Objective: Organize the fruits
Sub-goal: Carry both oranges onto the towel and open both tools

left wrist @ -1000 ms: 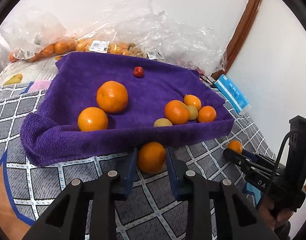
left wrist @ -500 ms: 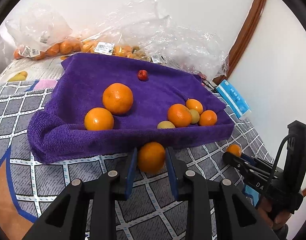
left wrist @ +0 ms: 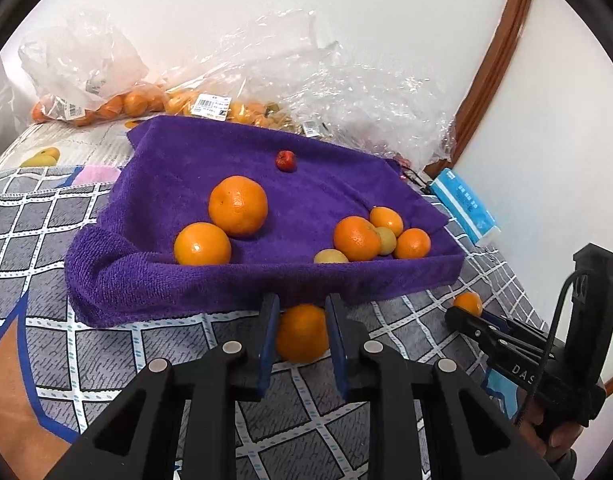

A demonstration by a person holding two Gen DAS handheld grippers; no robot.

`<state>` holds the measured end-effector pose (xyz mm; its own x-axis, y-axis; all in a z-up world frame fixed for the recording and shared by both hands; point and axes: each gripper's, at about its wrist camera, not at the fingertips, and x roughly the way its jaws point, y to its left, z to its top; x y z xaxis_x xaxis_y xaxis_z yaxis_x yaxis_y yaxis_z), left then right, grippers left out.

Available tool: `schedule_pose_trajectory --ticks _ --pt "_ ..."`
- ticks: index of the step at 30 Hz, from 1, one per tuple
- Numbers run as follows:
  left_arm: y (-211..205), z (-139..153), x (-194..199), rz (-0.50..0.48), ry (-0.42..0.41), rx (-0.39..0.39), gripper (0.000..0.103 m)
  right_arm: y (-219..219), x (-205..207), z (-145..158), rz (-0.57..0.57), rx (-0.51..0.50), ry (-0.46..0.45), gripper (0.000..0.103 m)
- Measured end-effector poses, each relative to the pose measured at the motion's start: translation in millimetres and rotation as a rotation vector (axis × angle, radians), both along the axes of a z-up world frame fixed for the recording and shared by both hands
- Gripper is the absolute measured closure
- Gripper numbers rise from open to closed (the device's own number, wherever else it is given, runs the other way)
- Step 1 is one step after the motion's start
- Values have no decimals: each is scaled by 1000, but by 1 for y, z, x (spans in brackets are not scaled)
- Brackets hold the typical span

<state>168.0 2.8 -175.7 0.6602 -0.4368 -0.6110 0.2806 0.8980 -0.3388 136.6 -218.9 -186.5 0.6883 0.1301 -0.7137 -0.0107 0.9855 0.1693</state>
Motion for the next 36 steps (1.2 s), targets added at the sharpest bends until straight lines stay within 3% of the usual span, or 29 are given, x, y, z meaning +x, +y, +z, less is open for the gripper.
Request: schedule_pose_trajectory --ticks 5,8,9,10,12,14,15,18,23,27,31,33,36 --pt "-4 -3 5 -11 30 6 80 1 0 1 3 -4 -1 69" --pt "-11 -5 12 -4 52 52 61 3 0 2 9 -8 -7 69" --pt "-13 -6 14 -5 64 63 50 3 -1 3 10 -8 -11 69" --pt "-17 -7 17 -22 85 65 47 3 -2 3 12 -7 -12 69" --pt "-23 -12 22 -27 118 74 48 1 -2 5 14 -14 -1 69" --pt "-29 -12 21 -1 105 126 55 -1 -2 8 17 -11 7 69" --pt "-32 -13 20 1 105 159 71 -2 -2 10 22 -12 9 69" --pt "-37 -13 11 -28 91 214 73 -4 -2 22 27 -41 3 69" --pt "-16 5 2 -3 144 74 73 -6 11 40 47 -48 -27 69" --pt "-5 37 5 32 92 66 73 -6 32 55 61 -56 -74 69" --pt "9 59 28 131 45 110 72 -8 60 54 51 -74 -82 69" --pt "16 55 45 194 51 161 72 -11 76 45 28 -82 -65 69" --pt "29 41 67 252 96 158 73 -16 88 36 -8 -104 -37 69"
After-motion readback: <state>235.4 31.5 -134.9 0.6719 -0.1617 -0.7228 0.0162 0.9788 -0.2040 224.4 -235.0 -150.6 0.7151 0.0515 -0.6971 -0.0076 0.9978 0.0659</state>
